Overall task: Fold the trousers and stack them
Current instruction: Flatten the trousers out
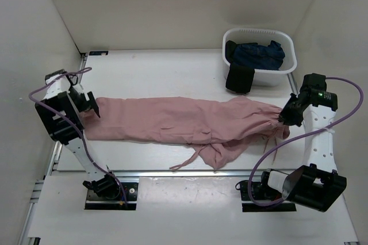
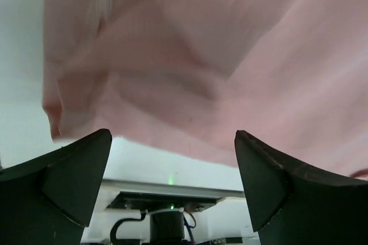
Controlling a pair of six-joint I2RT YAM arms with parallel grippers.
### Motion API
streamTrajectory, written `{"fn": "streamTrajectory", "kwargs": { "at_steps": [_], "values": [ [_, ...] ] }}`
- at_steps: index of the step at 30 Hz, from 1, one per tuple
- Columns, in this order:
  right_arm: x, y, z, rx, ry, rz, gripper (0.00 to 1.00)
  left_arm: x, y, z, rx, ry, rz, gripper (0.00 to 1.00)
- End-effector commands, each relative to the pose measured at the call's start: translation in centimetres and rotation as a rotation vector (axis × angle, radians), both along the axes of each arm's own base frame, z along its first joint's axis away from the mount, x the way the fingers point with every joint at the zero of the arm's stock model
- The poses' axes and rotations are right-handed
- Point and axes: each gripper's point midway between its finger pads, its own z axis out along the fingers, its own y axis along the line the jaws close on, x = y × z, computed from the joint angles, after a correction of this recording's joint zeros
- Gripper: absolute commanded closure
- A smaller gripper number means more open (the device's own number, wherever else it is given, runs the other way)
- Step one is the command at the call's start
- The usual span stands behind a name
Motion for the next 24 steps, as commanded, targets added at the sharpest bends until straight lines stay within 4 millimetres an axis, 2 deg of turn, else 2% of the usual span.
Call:
{"fn": "streamTrajectory", "kwargs": {
  "at_steps": [1,3,4,5,7,9,10,13,15,17,18,19,20,21,23,24],
  "values": [
    [0.2,-0.2,1.3,-0.018,-0.044,0.016,1.00,-2.0,0.2,0.6,0.092,-0.033,0.000,0.00],
    [0.0,-0.6,1.5,-0.028,-0.040,0.002,1.00,-3.8,2.2,-0.2,0.195,-0.007,0.026,0.00],
    [0.2,-0.6,1.8,-0.031,-0.048,0.002,1.00,-5.3,2.5,-1.4,0.216,0.029,0.036,0.00],
    [0.1,-0.6,2.0,-0.031,-0.049,0.002,1.00,-5.1,3.6,-1.8,0.269,0.004,0.051,0.00],
    [0.2,-0.6,2.3,-0.033,-0.057,0.002,1.00,-5.9,5.2,-2.2,0.339,0.014,0.079,0.00],
    [0.6,0.0,2.5,0.000,-0.077,0.019,1.00,-6.1,5.3,-3.4,0.345,0.024,0.078,0.00],
    [0.8,0.4,2.0,0.025,-0.070,0.029,1.00,-6.2,4.6,-4.8,0.293,0.043,0.071,0.00],
    [2.4,1.8,1.9,0.111,-0.112,0.063,1.00,-6.1,3.6,-7.1,0.217,0.080,0.062,0.00],
    [4.0,2.6,3.2,0.161,-0.186,0.092,1.00,-5.1,2.8,-7.5,0.157,0.049,0.062,0.00],
    [6.3,2.7,5.3,0.180,-0.265,0.113,1.00,-4.7,0.9,-7.4,0.060,0.033,0.053,0.02],
    [7.1,3.3,6.4,0.210,-0.300,0.140,1.00,-4.3,0.6,-7.1,0.039,0.020,0.054,0.14],
    [7.7,3.3,7.3,0.216,-0.323,0.151,1.00,-4.0,0.4,-6.8,0.025,0.014,0.054,0.47],
    [8.7,3.2,9.4,0.210,-0.361,0.161,1.00,-3.7,0.4,-6.3,0.015,0.010,0.054,0.67],
    [8.8,3.0,10.3,0.199,-0.369,0.158,1.00,-3.6,0.5,-6.0,0.015,0.009,0.054,0.86],
    [8.5,2.1,12.9,0.145,-0.398,0.104,1.00,-3.3,1.3,-4.2,0.072,-0.021,0.055,0.86],
    [7.2,0.7,12.6,0.081,-0.348,0.032,1.00,-3.6,2.2,-3.4,0.100,-0.033,0.072,0.86]
  ]
}}
